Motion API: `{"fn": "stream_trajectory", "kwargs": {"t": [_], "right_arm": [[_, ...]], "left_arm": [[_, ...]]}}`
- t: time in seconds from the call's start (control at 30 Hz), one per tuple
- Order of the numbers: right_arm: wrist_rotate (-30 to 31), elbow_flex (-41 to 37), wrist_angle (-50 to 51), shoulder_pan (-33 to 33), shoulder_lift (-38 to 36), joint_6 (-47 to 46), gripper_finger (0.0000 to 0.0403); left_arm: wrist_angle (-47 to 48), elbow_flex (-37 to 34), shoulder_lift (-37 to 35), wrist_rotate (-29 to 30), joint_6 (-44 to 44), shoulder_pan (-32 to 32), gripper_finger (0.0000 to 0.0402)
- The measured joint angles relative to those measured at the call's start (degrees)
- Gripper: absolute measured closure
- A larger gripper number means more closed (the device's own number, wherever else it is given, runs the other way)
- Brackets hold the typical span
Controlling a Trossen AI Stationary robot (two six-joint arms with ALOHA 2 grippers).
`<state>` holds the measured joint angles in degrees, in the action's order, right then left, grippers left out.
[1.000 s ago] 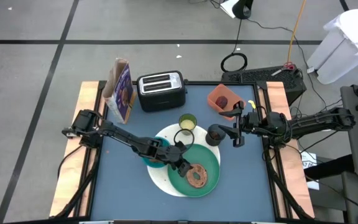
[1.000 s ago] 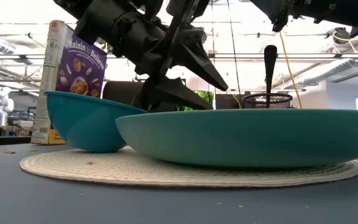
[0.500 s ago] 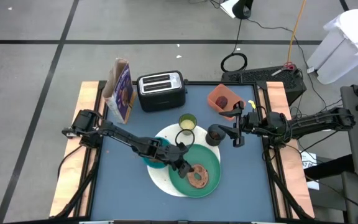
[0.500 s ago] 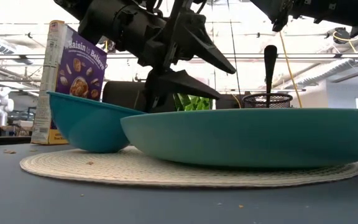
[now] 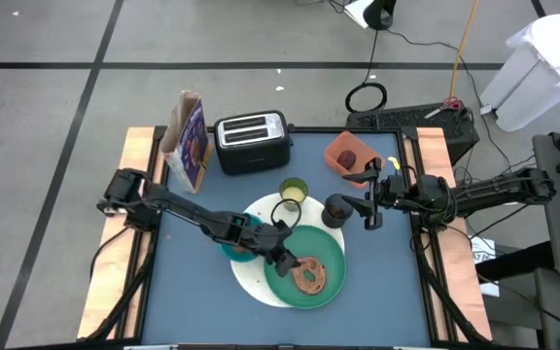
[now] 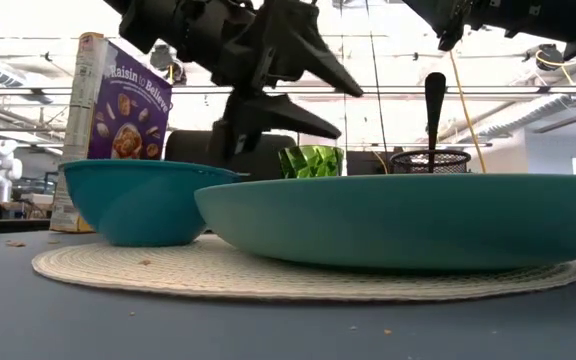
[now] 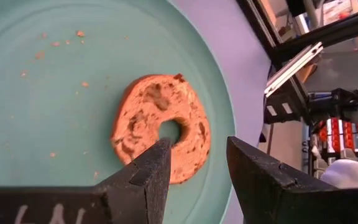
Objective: Arrange a breakfast setting
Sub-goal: Put the red apple on the white mat
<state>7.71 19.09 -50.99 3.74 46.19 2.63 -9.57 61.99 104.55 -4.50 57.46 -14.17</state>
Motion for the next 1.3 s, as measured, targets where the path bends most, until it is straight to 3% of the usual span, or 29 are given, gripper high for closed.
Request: {"fn": "stream_trajectory", "kwargs": {"t": [0.3,0.73,1.1,1.3], "right_arm": [[0.0,0.0,0.0,0.0,0.0,0.2,0.0156],[-0.2,0.0,0.7,0.0,0.0,8.2,0.0156],[-0.2,0.0,0.7,0.0,0.0,9.1,0.0152],[0.0,0.0,0.7,0.0,0.0,9.0,0.011]], "left_arm": [[1.4,-0.1,-5.3,0.7,-5.0,0.1,0.024],[-1.7,0.0,-16.4,3.7,-29.1,2.2,0.024],[-7.4,0.0,-16.6,3.6,-41.0,4.2,0.024],[-7.4,0.0,-16.6,3.6,-41.3,5.1,0.024]]}}
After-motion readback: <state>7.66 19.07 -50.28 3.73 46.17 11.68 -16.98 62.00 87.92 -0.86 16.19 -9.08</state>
